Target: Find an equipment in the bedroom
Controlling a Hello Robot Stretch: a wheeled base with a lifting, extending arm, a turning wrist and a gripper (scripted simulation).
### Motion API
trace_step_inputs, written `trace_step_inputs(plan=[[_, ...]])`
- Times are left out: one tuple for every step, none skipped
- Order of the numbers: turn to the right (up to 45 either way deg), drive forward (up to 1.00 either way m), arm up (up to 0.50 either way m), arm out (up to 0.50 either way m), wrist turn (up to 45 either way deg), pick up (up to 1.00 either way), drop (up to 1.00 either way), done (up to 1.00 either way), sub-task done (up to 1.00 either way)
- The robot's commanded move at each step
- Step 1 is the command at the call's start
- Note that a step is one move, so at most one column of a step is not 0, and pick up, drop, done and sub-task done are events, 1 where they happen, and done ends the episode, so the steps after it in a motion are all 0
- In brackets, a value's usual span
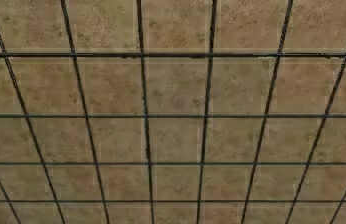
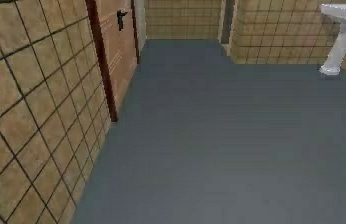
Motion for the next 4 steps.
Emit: trace_step_inputs(plan=[[45.0,0.00,0.00,0.00,0.0,0.00,0.00,0.00,0.00],[45.0,0.00,0.00,0.00,0.0,0.00,0.00,0.00,0.00],[9.0,0.00,0.00,0.00,0.0,0.00,0.00,0.00,0.00],[0.0,1.00,0.00,0.00,0.0,0.00,0.00,0.00,0.00]])
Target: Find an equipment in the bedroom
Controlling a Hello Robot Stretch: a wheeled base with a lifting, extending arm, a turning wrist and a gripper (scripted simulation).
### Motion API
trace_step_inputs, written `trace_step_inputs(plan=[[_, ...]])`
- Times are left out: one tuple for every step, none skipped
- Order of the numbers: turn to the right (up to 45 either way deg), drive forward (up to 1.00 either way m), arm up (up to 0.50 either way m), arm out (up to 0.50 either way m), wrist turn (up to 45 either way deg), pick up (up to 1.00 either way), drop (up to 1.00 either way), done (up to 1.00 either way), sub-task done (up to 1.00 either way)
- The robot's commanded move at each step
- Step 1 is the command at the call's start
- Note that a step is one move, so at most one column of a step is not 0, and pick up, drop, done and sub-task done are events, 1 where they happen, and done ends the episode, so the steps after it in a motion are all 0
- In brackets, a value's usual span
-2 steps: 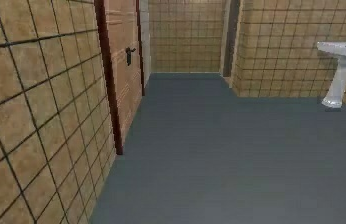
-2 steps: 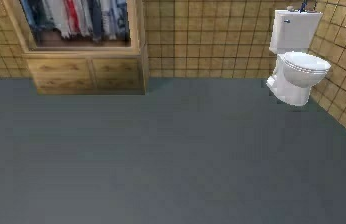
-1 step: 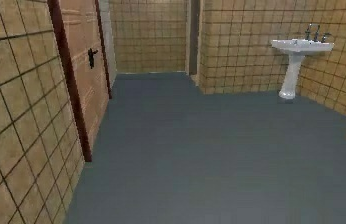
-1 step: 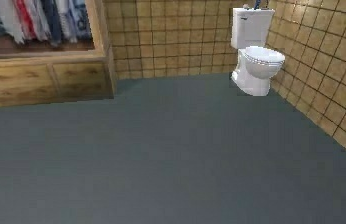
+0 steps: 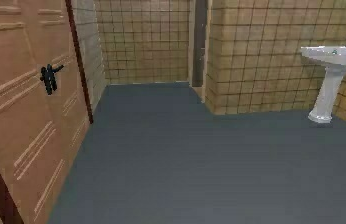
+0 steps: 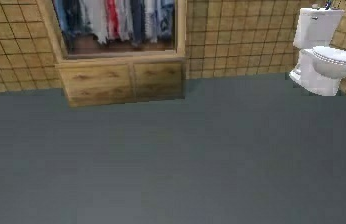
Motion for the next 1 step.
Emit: trace_step_inputs(plan=[[0.0,1.00,0.00,0.00,0.0,0.00,0.00,0.00,0.00]])
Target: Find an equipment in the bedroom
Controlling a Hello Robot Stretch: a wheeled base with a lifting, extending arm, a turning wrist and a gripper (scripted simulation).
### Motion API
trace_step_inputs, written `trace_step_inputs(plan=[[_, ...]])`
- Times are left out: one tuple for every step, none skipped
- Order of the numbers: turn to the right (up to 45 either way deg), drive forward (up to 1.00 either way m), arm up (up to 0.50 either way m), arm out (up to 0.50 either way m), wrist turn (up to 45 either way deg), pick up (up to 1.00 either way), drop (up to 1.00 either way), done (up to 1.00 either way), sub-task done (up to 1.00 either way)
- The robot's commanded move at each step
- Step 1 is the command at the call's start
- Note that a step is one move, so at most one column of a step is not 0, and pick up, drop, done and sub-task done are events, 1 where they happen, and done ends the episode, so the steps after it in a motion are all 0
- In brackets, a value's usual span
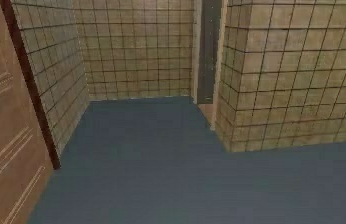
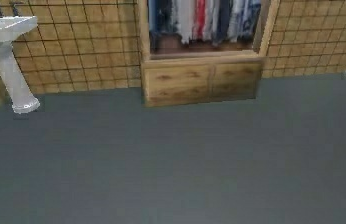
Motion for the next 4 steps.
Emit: trace_step_inputs(plan=[[0.0,1.00,0.00,0.00,0.0,0.00,0.00,0.00,0.00],[3.0,0.00,0.00,0.00,0.0,0.00,0.00,0.00,0.00],[-6.0,0.00,0.00,0.00,0.0,0.00,0.00,0.00,0.00],[0.0,1.00,0.00,0.00,0.0,0.00,0.00,0.00,0.00]])
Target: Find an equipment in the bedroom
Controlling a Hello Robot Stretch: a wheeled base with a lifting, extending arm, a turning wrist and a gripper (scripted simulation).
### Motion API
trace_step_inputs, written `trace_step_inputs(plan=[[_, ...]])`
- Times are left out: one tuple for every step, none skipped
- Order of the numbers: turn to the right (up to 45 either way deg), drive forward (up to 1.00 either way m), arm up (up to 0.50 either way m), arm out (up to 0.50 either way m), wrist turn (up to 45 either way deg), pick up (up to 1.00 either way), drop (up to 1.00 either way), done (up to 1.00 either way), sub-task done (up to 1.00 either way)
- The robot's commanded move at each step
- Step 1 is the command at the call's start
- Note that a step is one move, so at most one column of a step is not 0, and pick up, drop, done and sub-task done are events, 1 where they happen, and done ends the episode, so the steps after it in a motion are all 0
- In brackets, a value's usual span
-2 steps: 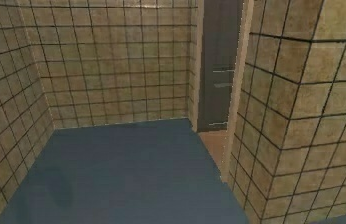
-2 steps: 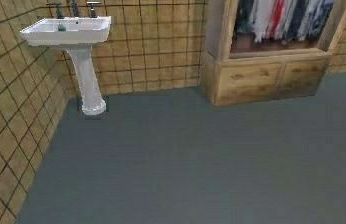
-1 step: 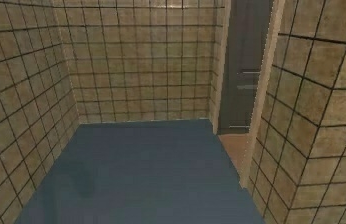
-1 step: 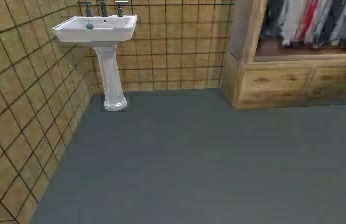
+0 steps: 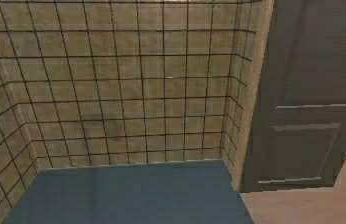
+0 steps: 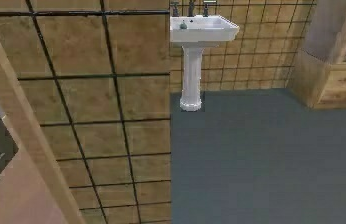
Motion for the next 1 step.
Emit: trace_step_inputs(plan=[[0.0,0.65,0.00,0.00,0.0,0.00,0.00,0.00,0.00]])
